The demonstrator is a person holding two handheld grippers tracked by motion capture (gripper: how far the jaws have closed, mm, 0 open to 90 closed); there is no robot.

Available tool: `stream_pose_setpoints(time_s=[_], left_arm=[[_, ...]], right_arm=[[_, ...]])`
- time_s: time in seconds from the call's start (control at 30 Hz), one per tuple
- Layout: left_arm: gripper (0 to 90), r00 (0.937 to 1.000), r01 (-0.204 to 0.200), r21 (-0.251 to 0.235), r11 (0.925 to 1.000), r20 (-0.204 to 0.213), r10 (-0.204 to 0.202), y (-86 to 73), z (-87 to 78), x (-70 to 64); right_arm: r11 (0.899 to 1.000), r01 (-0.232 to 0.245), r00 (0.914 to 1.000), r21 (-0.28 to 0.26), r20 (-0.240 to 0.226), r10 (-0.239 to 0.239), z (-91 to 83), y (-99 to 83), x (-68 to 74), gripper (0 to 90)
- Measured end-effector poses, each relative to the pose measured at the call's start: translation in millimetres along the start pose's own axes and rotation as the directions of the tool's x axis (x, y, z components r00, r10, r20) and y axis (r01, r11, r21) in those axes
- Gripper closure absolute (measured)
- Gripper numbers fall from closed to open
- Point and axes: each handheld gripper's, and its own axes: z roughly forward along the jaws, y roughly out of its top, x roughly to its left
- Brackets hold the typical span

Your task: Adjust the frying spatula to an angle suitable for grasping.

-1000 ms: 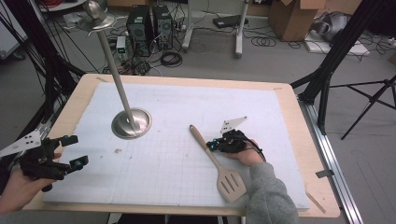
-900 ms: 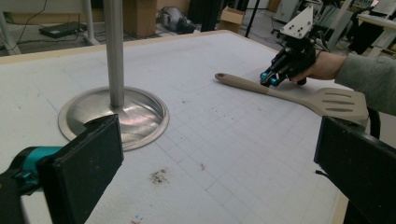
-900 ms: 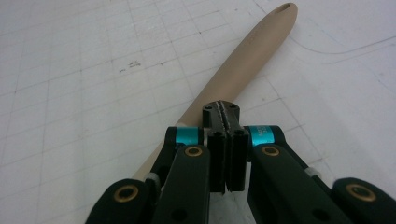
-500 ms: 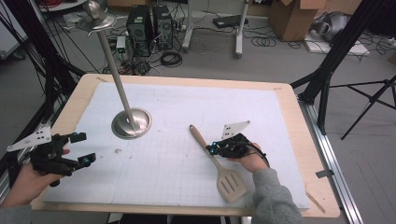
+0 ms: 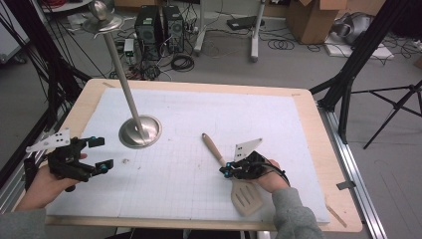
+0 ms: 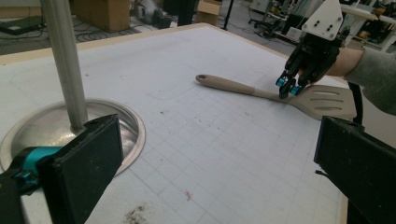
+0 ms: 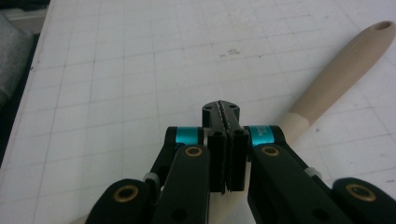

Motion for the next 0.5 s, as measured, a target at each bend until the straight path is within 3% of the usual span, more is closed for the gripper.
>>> stream_pose_setpoints(time_s=[0.27,0.5], left_arm=[[1.8,1.0000,-0.001,0.003,1.0000,0.007,0.001,0.6,3.5,1.1],[1.8,1.0000,0.003,0.000,1.0000,0.004,-0.003,-0.1,2.4,2.2]], right_arm=[[0.996,0.026,0.9991,0.084,-0.035,-0.023,8.0,-2.7,4.2,90.0],[0.996,-0.034,0.9989,0.080,-0.029,0.036,3.0,-9.6,0.3,90.0]])
